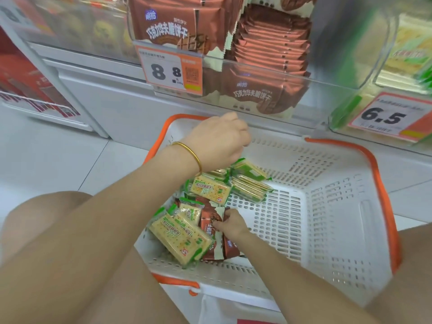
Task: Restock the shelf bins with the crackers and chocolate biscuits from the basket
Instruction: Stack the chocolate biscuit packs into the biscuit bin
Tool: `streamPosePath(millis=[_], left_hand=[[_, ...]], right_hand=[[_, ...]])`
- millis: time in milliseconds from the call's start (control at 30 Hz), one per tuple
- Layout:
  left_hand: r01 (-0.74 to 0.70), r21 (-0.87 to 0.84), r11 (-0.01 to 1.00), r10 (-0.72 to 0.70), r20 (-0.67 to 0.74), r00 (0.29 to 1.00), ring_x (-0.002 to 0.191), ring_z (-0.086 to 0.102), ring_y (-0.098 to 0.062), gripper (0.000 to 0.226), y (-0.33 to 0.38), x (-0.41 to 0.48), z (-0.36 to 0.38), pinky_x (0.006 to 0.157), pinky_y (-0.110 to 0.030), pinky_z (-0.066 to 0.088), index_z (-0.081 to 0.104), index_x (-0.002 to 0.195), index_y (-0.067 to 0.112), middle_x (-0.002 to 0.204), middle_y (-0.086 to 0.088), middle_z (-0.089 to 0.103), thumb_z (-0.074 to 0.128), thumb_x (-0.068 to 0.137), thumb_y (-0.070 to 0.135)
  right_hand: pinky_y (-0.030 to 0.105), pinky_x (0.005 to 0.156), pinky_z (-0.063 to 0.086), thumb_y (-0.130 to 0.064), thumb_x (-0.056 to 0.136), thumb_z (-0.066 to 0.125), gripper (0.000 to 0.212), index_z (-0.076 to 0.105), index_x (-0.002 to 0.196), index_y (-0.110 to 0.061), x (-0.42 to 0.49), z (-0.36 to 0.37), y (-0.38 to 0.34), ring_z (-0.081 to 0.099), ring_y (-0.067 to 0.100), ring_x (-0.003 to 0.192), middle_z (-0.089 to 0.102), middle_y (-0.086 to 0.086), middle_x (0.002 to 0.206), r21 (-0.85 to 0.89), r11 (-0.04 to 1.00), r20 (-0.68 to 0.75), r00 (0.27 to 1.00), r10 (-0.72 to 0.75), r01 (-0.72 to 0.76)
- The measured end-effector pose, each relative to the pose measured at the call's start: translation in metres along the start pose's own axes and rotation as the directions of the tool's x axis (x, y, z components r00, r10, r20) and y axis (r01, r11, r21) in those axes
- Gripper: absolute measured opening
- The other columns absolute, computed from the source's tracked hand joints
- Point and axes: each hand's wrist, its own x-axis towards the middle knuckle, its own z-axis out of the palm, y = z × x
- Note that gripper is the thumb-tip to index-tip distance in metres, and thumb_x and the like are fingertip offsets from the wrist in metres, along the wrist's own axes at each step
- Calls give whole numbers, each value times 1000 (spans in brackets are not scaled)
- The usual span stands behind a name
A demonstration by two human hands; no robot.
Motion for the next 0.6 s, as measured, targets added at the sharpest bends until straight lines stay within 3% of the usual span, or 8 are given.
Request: streamPosePath(millis=[67, 133, 200, 267, 400, 500, 600], left_hand=[[15, -5, 1000, -15, 16, 1000, 104, 49, -31, 36, 1, 2, -2, 82, -48, 46, 64, 108, 8, 110, -9, 60, 36, 90, 20], [18, -7, 1000, -18, 42, 999, 108, 46, -29, 28, 2, 3, -2, 87, -47, 44, 62, 112, 9, 115, -8, 58, 43, 94, 18], [20, -8, 1000, -19, 79, 997, 110, 45, -27, 28, 2, 4, -3, 89, -45, 43, 60, 116, 11, 117, -7, 57, 45, 95, 20], [30, 4, 1000, -31, 127, 991, 112, 44, -25, 29, 3, 4, -3, 91, -43, 42, 58, 119, 13, 119, -5, 56, 44, 96, 22], [212, -30, 977, -200, 229, 953, 115, 47, -24, 31, 8, 7, -3, 93, -39, 44, 55, 124, 18, 124, -4, 55, 45, 96, 30], [407, -240, 882, -316, 341, 885, 107, 56, -23, 39, 13, 10, -8, 87, -30, 45, 53, 124, 15, 117, -7, 61, 51, 94, 40], [515, -498, 698, -280, 472, 836, 83, 61, -13, 38, 19, 11, -17, 66, -18, 47, 53, 118, 16, 95, 1, 65, 61, 88, 39]], right_hand=[[27, 55, 31, -22, 88, 66, 30, 39, 79, -13, 0, 2, 0, 38, 14, 61, 41, 3, 76, 26, 1000, 7, 1000, 5, -5], [28, 56, 33, -19, 87, 68, 39, 32, 73, -14, -3, -4, 2, 35, 16, 60, 38, 5, 75, 78, 997, 34, 999, 14, -17], [34, 61, 48, -16, 86, 69, 27, 43, 84, -11, -11, -21, -2, 54, 21, 72, 52, 10, 90, 150, 987, 82, 996, 43, -55], [37, 69, 57, -13, 85, 70, 32, 49, 109, -8, -23, -47, -7, 66, 24, 91, 62, 12, 109, 245, 968, 89, 996, 33, -54], [32, 60, 57, -6, 86, 68, 26, 53, 107, -12, -63, -102, -31, 69, 18, 79, 69, 9, 100, 436, 890, -10, 989, -145, 135], [39, 64, 60, 1, 85, 65, 31, 52, 113, -5, -93, -129, -50, 69, 27, 81, 69, 20, 103, 618, 738, -104, 959, -265, 270], [43, 72, 60, 1, 79, 67, 44, 50, 119, 1, -116, -145, -69, 69, 29, 85, 69, 21, 103, 677, 628, -173, 912, -371, 384]])
